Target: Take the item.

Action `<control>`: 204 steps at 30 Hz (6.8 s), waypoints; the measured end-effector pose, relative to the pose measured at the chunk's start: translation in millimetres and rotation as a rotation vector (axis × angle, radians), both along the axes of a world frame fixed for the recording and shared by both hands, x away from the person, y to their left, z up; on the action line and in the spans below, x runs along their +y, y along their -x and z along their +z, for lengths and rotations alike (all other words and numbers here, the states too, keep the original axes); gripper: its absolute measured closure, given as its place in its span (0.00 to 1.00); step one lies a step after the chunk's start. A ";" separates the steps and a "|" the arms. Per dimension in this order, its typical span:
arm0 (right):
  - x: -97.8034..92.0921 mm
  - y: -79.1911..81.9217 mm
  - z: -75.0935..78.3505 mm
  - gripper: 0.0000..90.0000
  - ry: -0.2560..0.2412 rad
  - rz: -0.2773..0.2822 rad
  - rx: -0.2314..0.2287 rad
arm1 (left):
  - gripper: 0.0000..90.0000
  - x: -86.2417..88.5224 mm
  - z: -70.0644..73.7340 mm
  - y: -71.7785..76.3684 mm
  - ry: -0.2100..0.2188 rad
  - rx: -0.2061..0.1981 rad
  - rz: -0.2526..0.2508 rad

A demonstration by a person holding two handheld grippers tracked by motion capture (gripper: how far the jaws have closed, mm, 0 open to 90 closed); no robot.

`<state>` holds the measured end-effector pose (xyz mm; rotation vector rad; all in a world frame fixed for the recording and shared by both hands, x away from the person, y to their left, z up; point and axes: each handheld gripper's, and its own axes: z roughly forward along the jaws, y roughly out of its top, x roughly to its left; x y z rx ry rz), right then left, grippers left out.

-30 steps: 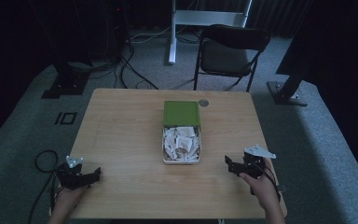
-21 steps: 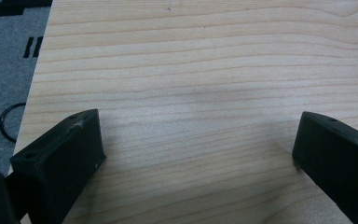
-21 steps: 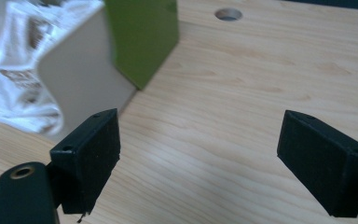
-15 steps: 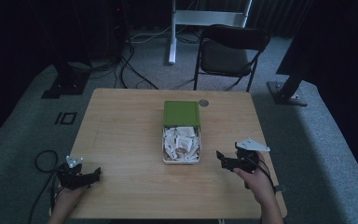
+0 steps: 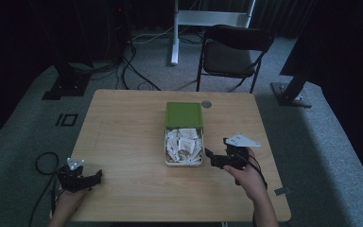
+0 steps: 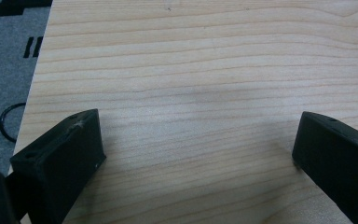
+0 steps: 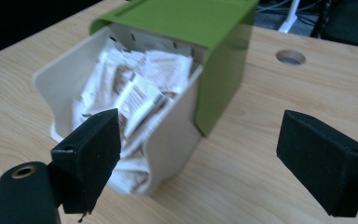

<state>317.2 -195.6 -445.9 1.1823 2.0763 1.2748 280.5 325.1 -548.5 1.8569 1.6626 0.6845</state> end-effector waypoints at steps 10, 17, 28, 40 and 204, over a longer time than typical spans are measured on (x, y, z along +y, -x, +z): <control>30.7 -7.6 8.9 0.15 -0.013 0.071 -0.016 | 0.03 0.0 0.0 0.0 0.000 0.000 0.000; 52.6 -10.8 7.8 0.16 -0.007 0.116 -0.016 | 0.03 0.0 0.0 -0.1 0.000 0.000 0.000; 82.9 -21.6 1.9 0.16 0.010 0.158 -0.004 | 0.03 0.1 -0.1 0.0 0.000 -0.002 -0.001; 105.2 -33.9 -12.2 0.16 0.024 0.174 0.023 | 0.03 0.6 -0.1 0.4 0.001 -0.002 -0.009; -69.6 -81.3 -85.8 0.20 -0.043 -0.354 0.155 | 0.03 0.5 0.0 0.5 0.001 -0.001 -0.008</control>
